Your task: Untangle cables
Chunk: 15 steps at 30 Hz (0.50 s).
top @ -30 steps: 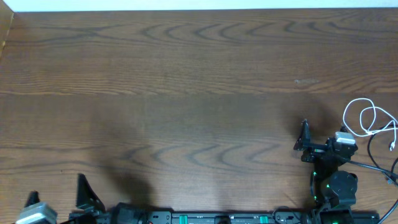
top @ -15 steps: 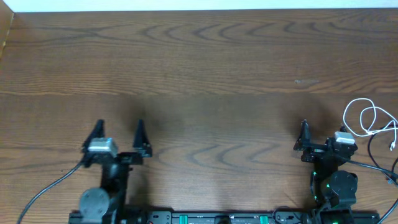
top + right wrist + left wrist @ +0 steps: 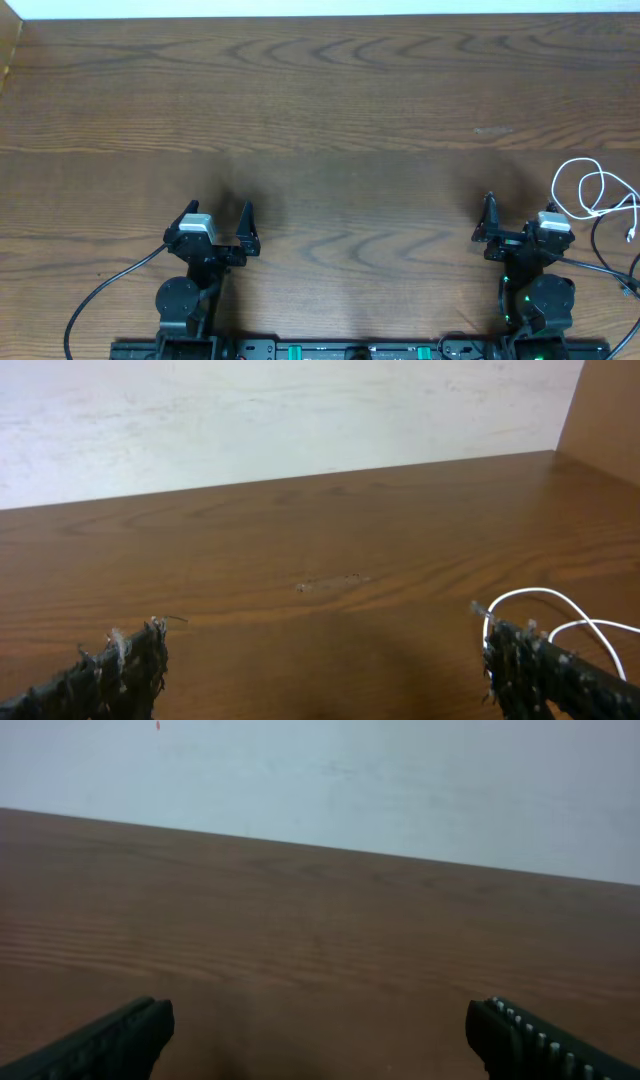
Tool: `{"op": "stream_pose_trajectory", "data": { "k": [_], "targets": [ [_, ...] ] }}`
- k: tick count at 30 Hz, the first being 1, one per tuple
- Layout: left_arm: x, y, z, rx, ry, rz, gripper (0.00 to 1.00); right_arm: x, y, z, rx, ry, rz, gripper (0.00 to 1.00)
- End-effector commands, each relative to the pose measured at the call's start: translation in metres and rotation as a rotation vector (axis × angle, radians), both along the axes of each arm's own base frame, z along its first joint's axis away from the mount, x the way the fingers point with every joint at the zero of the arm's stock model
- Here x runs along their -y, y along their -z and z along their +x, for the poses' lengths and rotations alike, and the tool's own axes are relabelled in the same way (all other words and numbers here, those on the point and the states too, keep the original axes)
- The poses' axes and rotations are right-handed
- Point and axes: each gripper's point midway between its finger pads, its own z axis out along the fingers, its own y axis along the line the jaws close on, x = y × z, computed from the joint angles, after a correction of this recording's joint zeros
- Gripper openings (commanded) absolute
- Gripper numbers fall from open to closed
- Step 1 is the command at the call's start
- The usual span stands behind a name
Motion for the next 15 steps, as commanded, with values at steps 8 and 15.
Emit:
{"op": "stream_pose_trajectory", "data": {
  "k": [8, 15],
  "targets": [
    [-0.0024, 0.0177, 0.0000, -0.048, -0.010, 0.022, 0.98, 0.0008, 0.0014, -0.0003, -0.005, 0.001, -0.012, 0.99],
    [-0.0024, 0.0177, 0.0000, -0.048, -0.010, 0.022, 0.98, 0.0008, 0.0013, -0.0003, -0.005, 0.001, -0.012, 0.99]
  ]
}}
